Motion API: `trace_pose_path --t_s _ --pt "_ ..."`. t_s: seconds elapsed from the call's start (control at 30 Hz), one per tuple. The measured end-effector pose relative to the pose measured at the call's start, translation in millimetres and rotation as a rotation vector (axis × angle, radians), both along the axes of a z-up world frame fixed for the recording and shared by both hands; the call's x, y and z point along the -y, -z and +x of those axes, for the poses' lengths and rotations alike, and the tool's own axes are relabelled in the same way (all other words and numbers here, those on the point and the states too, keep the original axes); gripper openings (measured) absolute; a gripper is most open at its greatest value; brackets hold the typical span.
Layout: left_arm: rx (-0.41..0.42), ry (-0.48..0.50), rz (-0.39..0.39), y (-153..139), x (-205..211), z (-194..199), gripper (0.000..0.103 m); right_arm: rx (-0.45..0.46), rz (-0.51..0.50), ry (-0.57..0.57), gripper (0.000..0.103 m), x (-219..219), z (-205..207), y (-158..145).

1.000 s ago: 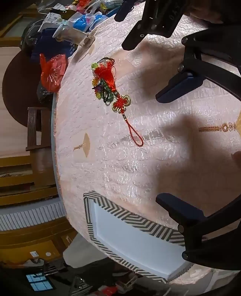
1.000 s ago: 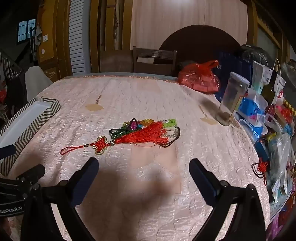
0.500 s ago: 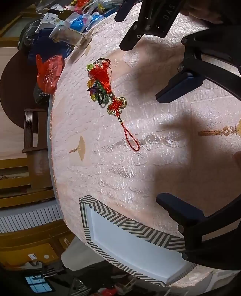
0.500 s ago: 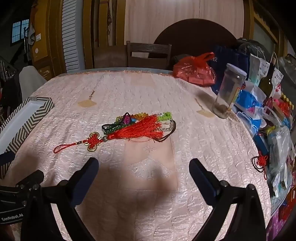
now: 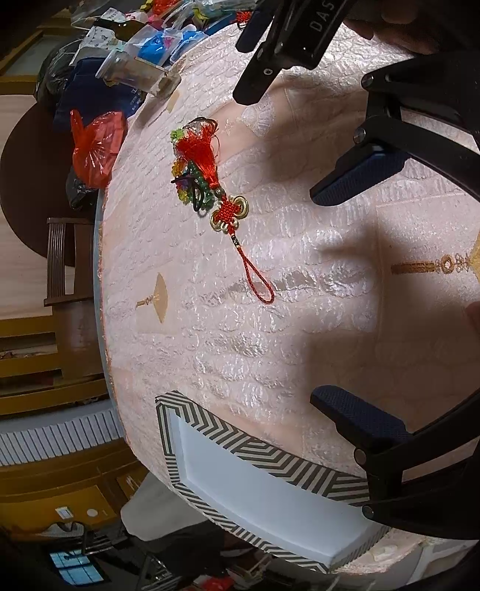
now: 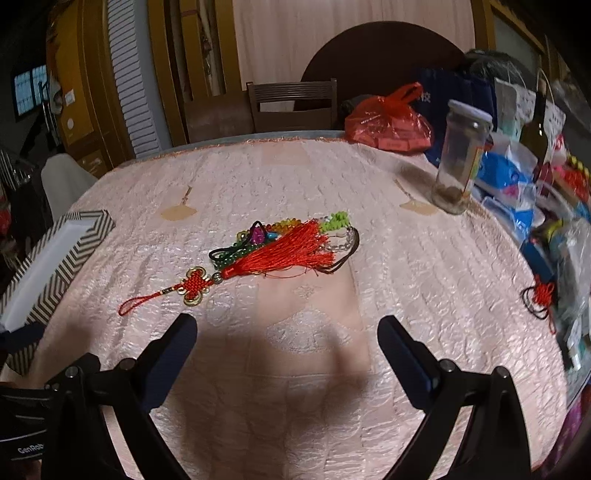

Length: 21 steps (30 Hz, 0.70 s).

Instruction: Organize jewelry

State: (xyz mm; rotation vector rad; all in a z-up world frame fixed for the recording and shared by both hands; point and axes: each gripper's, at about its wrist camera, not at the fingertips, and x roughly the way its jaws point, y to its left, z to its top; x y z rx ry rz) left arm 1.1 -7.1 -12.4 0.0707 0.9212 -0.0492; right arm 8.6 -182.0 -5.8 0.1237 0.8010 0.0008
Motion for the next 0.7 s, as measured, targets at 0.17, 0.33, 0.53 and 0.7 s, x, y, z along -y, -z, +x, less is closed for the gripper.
trace_pose_path --t_s 0.17,0.33,0.53,0.7 --pt "-0.01 -0.004 -0.005 2.3 -1.1 -0.3 0.101 -0.027 0.039 -0.027 0.1 -2.2 2.2 3.2" --pt "-0.014 -0.012 -0.004 5.2 -4.2 0.6 0.101 -0.037 -0.001 -0.046 0.1 -9.4 2.1 5.0" --pt "-0.019 -0.042 -0.008 8.7 -13.4 2.7 0.101 -0.072 -0.03 -0.032 0.1 -9.6 4.1 9.2" --pt "-0.004 -0.068 -0.006 10.6 -20.5 5.0 0.101 -0.088 -0.059 -0.025 0.1 -10.8 5.3 12.1"
